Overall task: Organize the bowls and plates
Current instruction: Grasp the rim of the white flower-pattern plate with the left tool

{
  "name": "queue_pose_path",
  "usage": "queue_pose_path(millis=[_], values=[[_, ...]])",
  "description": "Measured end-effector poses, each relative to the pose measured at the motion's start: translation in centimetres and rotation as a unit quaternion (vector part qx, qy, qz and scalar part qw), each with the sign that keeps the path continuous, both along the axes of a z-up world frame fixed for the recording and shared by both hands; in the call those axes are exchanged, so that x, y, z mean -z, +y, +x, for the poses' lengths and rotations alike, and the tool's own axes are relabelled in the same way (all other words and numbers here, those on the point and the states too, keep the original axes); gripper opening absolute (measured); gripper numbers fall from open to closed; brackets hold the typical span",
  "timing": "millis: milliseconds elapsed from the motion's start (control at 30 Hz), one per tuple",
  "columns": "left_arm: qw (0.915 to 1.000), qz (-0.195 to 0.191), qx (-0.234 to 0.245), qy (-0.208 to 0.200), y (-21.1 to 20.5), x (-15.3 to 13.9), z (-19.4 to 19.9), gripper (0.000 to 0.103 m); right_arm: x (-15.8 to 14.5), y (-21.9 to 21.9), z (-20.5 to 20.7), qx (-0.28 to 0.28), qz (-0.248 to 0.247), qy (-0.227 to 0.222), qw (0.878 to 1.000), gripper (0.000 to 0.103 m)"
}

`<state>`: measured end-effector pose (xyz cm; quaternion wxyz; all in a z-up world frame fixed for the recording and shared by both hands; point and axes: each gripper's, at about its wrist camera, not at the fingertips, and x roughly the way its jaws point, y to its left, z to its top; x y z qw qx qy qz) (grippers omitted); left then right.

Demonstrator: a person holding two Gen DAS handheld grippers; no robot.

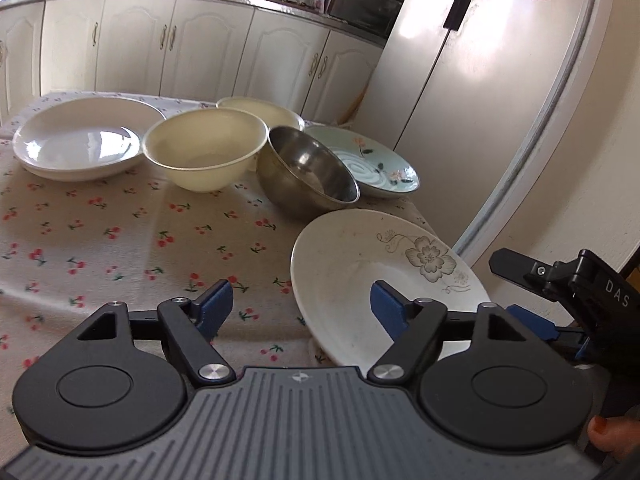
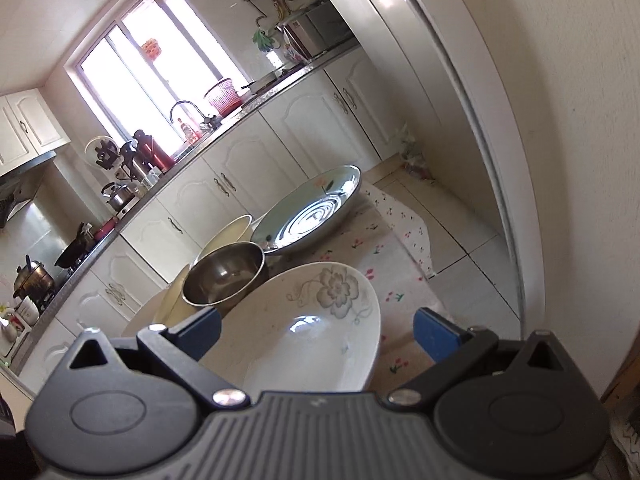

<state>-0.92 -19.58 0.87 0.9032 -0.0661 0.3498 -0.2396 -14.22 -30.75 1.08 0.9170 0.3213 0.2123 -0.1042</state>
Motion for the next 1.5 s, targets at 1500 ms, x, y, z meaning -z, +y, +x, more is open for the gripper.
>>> queue_pose_path(millis=[1500], values=[[0.9996,0.014,0.018,0.019,-1.0,0.9,0.9,0.064,0.2,2.1,2.6,-0.052,-0.017,0.015,0.998,0.103]])
